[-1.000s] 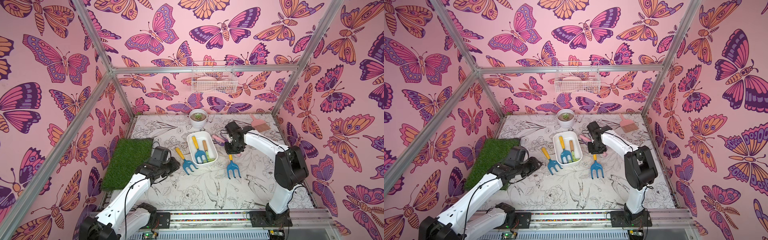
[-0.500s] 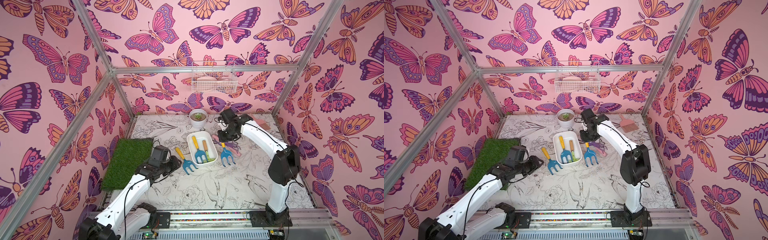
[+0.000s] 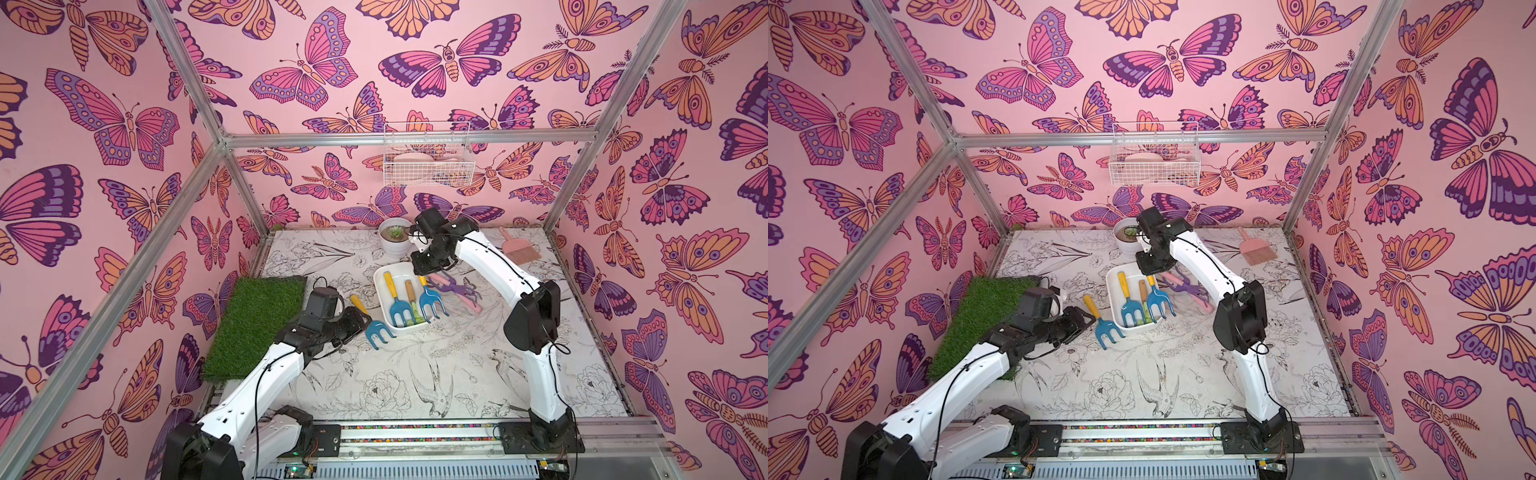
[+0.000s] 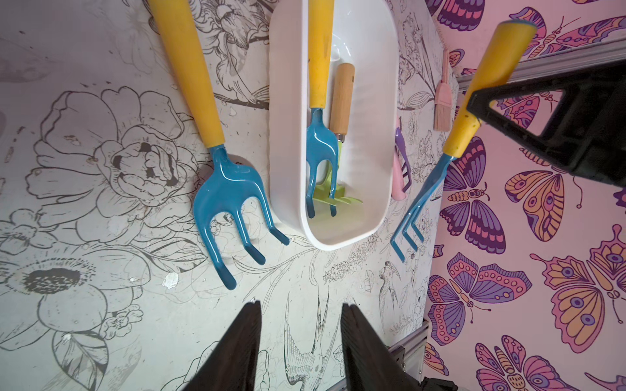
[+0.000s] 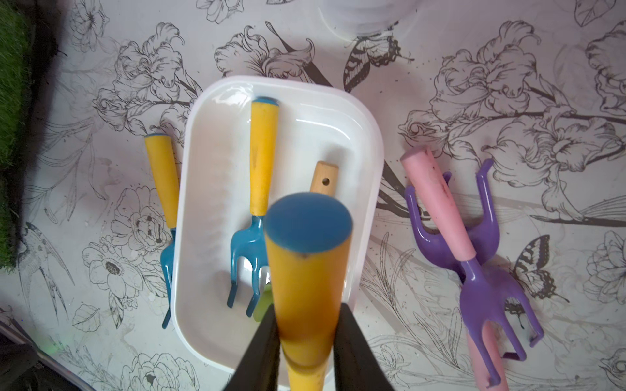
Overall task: Put the rake into the storage box
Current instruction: Place the rake in the storage box.
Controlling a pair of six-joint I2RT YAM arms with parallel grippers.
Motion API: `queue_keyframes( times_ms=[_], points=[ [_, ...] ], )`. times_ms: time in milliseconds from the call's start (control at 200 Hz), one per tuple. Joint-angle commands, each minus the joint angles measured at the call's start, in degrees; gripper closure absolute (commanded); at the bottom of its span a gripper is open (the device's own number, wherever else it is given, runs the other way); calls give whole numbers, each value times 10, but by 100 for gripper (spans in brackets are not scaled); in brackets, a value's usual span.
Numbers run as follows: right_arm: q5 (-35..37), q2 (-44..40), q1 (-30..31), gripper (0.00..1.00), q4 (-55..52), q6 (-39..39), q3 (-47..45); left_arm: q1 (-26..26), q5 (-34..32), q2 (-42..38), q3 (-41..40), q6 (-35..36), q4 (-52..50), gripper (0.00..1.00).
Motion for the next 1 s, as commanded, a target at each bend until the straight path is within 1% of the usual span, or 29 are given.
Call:
queue_keyframes(
  times_ms=[0, 190, 491, 851, 996],
  points=[
    [-8, 30, 4, 100, -24, 5, 39, 9, 15, -1, 7, 5, 10, 56],
    [-13, 56, 6, 100, -4, 14, 62, 22, 19, -10, -3, 7, 10, 56],
    [-32, 107, 7, 100, -13, 31, 122, 50, 39, -1, -3, 16, 8, 56],
    [-29, 131, 9, 100, -12, 50, 121, 72, 45, -6, -14, 18, 7, 56],
    [-23, 133, 10, 100, -8, 48, 97, 79, 47, -7, -20, 17, 5, 56]
  ],
)
